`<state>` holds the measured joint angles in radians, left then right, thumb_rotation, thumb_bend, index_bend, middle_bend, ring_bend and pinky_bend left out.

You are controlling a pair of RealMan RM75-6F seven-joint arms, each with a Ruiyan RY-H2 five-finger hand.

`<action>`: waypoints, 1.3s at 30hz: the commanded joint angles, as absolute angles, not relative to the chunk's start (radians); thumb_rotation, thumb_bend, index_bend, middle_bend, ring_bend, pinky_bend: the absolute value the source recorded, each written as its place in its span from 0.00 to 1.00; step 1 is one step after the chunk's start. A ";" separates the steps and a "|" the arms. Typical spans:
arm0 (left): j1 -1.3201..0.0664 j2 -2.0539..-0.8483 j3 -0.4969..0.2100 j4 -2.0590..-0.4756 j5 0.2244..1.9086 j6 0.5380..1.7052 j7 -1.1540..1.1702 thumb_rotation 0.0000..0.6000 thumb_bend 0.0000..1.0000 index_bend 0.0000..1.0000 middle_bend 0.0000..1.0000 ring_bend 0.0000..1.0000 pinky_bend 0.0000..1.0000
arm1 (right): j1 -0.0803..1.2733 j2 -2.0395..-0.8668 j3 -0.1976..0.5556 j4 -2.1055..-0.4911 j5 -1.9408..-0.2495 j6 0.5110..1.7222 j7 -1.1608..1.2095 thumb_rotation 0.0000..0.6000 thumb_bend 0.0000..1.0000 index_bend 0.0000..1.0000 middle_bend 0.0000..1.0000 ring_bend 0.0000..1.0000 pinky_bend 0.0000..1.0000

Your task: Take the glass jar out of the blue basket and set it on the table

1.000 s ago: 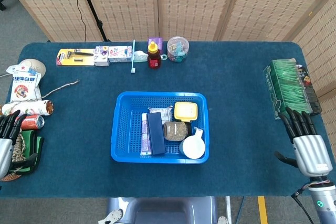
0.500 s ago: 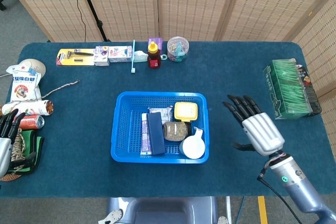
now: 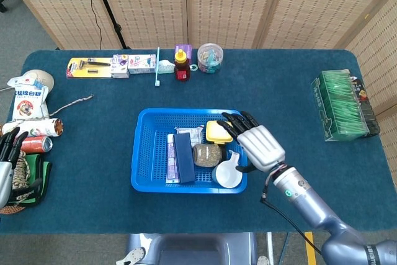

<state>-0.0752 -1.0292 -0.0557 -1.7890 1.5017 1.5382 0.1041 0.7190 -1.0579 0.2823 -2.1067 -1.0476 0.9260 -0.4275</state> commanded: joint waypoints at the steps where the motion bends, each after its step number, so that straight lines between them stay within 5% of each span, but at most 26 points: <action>1: -0.068 -1.027 -0.054 -1.792 1.507 1.548 0.097 1.00 0.02 0.00 0.00 0.00 0.00 | 0.847 -1.145 0.277 -2.119 -0.854 0.929 -0.595 1.00 0.00 0.00 0.00 0.00 0.00; 15: -0.082 -1.023 -0.067 -1.789 1.469 1.513 0.091 1.00 0.02 0.00 0.00 0.00 0.00 | 1.089 -1.339 0.300 -2.134 -0.483 1.126 -0.803 1.00 0.00 0.00 0.00 0.00 0.00; 39: -0.081 -1.015 -0.079 -1.781 1.444 1.512 0.075 1.00 0.02 0.00 0.00 0.00 0.00 | 1.190 -1.554 0.227 -1.918 -0.361 1.232 -0.873 1.00 0.00 0.00 0.00 0.00 0.00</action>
<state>-0.0807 -1.0156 -0.0787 -1.7810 1.4445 1.5124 0.0756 1.1883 -1.5456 0.2330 -1.9221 -0.3725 1.2271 -0.8637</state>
